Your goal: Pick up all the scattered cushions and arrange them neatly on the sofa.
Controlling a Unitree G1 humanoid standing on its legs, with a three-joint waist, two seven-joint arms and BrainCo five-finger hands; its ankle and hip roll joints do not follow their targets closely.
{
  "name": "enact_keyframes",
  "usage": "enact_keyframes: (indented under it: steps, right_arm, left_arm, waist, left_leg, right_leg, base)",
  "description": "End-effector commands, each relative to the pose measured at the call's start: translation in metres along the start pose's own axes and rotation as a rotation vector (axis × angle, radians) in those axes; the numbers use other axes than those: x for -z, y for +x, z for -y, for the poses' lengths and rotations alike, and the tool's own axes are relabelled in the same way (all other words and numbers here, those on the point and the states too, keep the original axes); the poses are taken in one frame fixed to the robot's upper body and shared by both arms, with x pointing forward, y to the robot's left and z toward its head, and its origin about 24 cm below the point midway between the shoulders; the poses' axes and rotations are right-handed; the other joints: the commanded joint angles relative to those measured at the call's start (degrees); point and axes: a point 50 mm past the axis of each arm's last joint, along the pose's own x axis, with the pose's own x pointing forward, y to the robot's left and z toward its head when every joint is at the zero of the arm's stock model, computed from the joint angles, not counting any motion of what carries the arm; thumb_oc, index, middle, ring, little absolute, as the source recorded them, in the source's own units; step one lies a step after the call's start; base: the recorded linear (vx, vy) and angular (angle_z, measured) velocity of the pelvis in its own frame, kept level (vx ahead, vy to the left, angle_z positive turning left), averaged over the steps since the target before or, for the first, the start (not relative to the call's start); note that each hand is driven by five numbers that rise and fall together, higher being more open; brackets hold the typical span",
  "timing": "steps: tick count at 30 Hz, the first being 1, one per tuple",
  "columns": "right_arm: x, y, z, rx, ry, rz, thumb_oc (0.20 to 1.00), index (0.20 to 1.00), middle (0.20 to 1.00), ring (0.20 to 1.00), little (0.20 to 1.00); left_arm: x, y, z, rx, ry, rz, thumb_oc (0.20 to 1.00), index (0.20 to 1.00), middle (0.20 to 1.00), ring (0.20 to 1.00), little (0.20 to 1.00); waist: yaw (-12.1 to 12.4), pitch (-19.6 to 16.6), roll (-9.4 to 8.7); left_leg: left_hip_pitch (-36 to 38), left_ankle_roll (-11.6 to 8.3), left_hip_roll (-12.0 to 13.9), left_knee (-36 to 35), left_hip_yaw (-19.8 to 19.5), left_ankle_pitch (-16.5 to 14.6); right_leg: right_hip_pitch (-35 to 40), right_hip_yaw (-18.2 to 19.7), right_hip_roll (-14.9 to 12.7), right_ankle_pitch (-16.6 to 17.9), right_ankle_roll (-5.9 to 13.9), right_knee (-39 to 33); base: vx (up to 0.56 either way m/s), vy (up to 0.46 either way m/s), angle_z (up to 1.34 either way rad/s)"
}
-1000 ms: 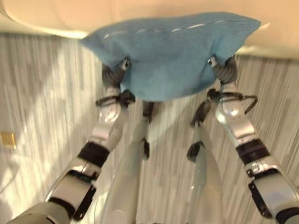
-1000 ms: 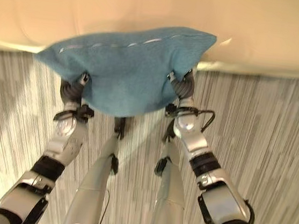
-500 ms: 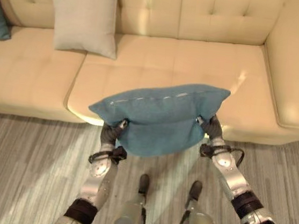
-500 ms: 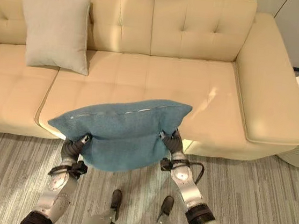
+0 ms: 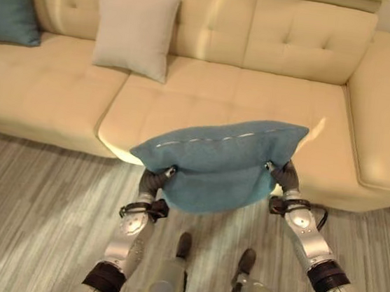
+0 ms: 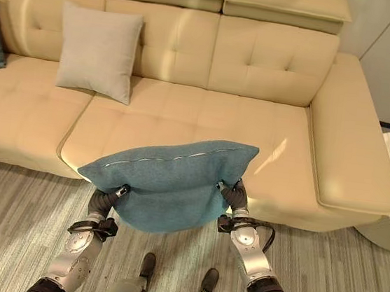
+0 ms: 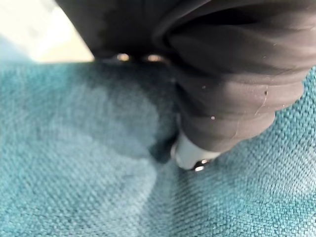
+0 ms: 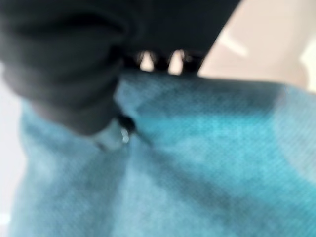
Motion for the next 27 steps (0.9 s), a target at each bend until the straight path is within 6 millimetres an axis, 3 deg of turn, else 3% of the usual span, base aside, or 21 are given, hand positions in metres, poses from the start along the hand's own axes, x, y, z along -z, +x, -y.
enact_keyframes:
  steps: [1,4,5,7,10,12,14,18,19,23,27]
  right_arm:
    - [-0.057,0.013,-0.022,-0.098,0.064,0.277,0.200,0.200,0.200,0.200,0.200]
    - [-0.055,0.013,-0.029,-0.128,0.066,0.264,0.200,0.200,0.200,0.200,0.200]
    - [-0.057,0.013,-0.031,-0.136,0.068,0.273,0.200,0.200,0.200,0.200,0.200]
    - [-0.057,0.013,-0.031,-0.138,0.064,0.270,0.200,0.200,0.200,0.200,0.200]
    - [-0.056,0.017,-0.032,-0.159,0.072,0.254,0.200,0.200,0.200,0.200,0.200]
    - [-0.058,0.018,-0.026,-0.135,0.058,0.260,0.200,0.200,0.200,0.200,0.200]
    - [-0.060,0.023,-0.024,-0.124,0.046,0.267,0.200,0.200,0.200,0.200,0.200]
    - [-0.059,0.022,-0.018,-0.093,0.053,0.263,0.200,0.200,0.200,0.200,0.200]
    - [-0.065,0.025,-0.018,-0.085,0.061,0.283,0.200,0.200,0.200,0.200,0.200]
    - [-0.070,0.029,-0.020,-0.079,0.068,0.293,0.200,0.200,0.200,0.200,0.200]
    - [-0.071,0.029,-0.020,-0.083,0.074,0.296,0.200,0.200,0.200,0.200,0.200]
  left_arm:
    - [-0.052,0.013,0.012,0.138,0.018,0.243,0.200,0.200,0.200,0.200,0.200]
    - [-0.051,0.009,0.004,0.131,0.028,0.230,0.200,0.200,0.200,0.200,0.200]
    - [-0.052,0.009,0.001,0.129,0.050,0.233,0.200,0.200,0.200,0.200,0.200]
    - [-0.053,0.009,-0.001,0.119,0.044,0.235,0.200,0.200,0.200,0.200,0.200]
    - [-0.053,0.010,0.005,0.136,0.025,0.238,0.200,0.200,0.200,0.200,0.200]
    - [-0.056,0.015,0.011,0.152,0.019,0.246,0.200,0.200,0.200,0.200,0.200]
    - [-0.060,0.020,0.022,0.184,0.023,0.269,0.200,0.200,0.200,0.200,0.200]
    - [-0.061,0.020,0.028,0.203,0.015,0.273,0.200,0.200,0.200,0.200,0.200]
    - [-0.065,0.022,0.034,0.222,0.002,0.287,0.200,0.200,0.200,0.200,0.200]
    - [-0.069,0.025,0.035,0.214,-0.028,0.302,0.200,0.200,0.200,0.200,0.200]
    - [-0.067,0.026,0.034,0.210,-0.001,0.280,0.200,0.200,0.200,0.200,0.200]
  waist:
    - [3.40,-0.80,-2.52]
    - [4.47,-0.10,-2.27]
    - [4.44,0.58,-1.54]
    - [4.53,0.64,-1.58]
    - [3.94,0.47,-2.12]
    - [2.59,0.74,-2.54]
    - [2.63,0.59,-3.08]
    - [1.85,0.06,-3.55]
    - [1.70,1.03,-3.83]
    - [2.08,1.28,-4.41]
    - [2.53,0.03,-4.51]
  left_leg:
    - [0.33,-2.90,0.56,4.15,-3.03,-3.71]
    - [2.33,-1.21,0.36,6.28,-1.88,-5.75]
    - [2.88,0.00,0.41,7.49,-1.40,-6.66]
    - [3.39,0.45,0.09,7.76,-1.33,-7.44]
    - [4.75,0.92,-0.30,7.14,-1.36,-8.30]
    - [4.41,0.54,-0.79,7.38,-2.62,-8.51]
    - [3.96,-0.36,-1.06,6.53,-4.56,-8.19]
    - [3.93,-1.79,-0.15,6.16,-7.65,-7.78]
    - [1.21,-3.52,1.42,9.68,-7.02,-7.11]
    - [-2.92,-3.58,4.97,12.37,-3.38,-5.56]
    - [-5.14,-3.17,2.48,5.12,-0.42,-1.80]
  right_leg:
    - [10.70,-0.01,1.06,-7.24,4.98,3.32]
    - [9.32,1.17,-0.48,-7.48,6.00,10.83]
    - [6.53,1.00,-1.61,-7.11,7.02,17.05]
    - [4.94,0.58,-2.47,-6.68,7.00,18.21]
    - [3.08,-0.49,-3.85,-2.80,6.21,8.53]
    - [1.86,3.65,-2.43,-2.49,6.38,3.42]
    - [1.33,5.25,-1.00,-1.70,6.67,2.89]
    - [2.46,3.10,-0.26,-2.29,5.76,2.42]
    - [3.80,0.78,-0.17,-3.18,5.15,1.83]
    - [6.85,-1.68,1.17,-4.92,3.88,0.32]
    - [8.42,-1.07,3.14,-5.81,3.62,-1.19]
  base:
    - [0.10,0.218,-0.44]
    - [0.03,0.202,-0.51]
    - [-0.01,0.184,-0.37]
    - [0.07,0.123,-0.30]
    - [0.15,0.034,-0.16]
    - [0.17,0.013,0.08]
    - [0.21,-0.030,0.69]
    - [0.22,-0.054,0.97]
    - [0.08,-0.041,0.82]
    - [0.12,-0.008,0.59]
    - [0.19,0.107,0.16]
